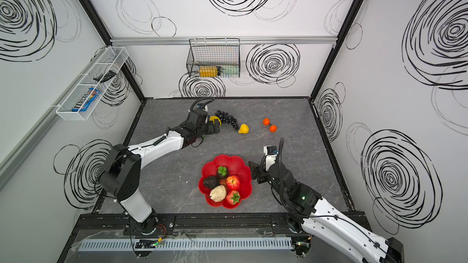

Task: Place and organize the fake fruits in the fruit bowl
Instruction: 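Lower the left gripper onto the large yellow lemon beside the grapes and close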

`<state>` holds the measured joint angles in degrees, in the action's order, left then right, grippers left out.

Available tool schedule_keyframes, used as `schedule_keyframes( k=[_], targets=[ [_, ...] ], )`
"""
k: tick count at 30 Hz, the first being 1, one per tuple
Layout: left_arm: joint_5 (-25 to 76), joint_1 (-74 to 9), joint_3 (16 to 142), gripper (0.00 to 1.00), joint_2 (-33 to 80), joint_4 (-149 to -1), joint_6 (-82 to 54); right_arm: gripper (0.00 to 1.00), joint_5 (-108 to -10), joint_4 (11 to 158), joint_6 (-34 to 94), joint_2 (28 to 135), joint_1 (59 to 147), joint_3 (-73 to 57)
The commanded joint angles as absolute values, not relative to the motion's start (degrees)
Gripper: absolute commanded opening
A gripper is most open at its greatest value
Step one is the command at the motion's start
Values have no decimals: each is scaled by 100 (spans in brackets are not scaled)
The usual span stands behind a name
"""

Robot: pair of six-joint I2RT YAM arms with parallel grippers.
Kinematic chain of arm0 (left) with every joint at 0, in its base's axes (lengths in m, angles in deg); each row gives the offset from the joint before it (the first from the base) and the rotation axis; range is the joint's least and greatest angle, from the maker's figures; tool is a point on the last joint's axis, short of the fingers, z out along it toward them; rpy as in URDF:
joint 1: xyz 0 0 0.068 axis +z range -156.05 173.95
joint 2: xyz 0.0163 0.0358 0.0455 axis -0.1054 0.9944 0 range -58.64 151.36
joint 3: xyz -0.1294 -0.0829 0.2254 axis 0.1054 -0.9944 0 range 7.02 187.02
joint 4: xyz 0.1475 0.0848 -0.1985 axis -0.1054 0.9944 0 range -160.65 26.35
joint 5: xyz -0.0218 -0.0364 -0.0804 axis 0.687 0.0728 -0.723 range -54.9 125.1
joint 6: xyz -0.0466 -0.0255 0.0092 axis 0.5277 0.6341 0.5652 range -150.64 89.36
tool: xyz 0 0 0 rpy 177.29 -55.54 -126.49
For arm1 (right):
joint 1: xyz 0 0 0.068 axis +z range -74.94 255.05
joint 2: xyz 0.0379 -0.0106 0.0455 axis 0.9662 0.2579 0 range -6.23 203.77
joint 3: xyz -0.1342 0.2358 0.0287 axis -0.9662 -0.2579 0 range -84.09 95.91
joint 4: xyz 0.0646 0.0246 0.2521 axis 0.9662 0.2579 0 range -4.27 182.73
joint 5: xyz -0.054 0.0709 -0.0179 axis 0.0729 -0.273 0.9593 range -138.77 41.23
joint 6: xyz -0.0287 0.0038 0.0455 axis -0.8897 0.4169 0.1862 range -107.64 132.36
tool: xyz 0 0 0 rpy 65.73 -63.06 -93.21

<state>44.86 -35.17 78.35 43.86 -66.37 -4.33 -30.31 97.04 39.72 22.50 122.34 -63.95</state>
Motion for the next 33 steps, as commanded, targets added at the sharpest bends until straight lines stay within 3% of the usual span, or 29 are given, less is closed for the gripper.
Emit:
schedule_keyframes(
  k=[1,17,33],
  targets=[
    [4840,-3479,8464,97,4862,-6119,-563,84,-3248,8949,3653,2017,12031,-6776],
    [5193,-3261,10002,96,6491,-5527,-449,84,-3743,8043,3549,1863,11914,-7554],
    [5188,-3179,10548,97,7099,-5391,-532,89,-3966,7904,3434,1964,11913,-7572]
  ],
)
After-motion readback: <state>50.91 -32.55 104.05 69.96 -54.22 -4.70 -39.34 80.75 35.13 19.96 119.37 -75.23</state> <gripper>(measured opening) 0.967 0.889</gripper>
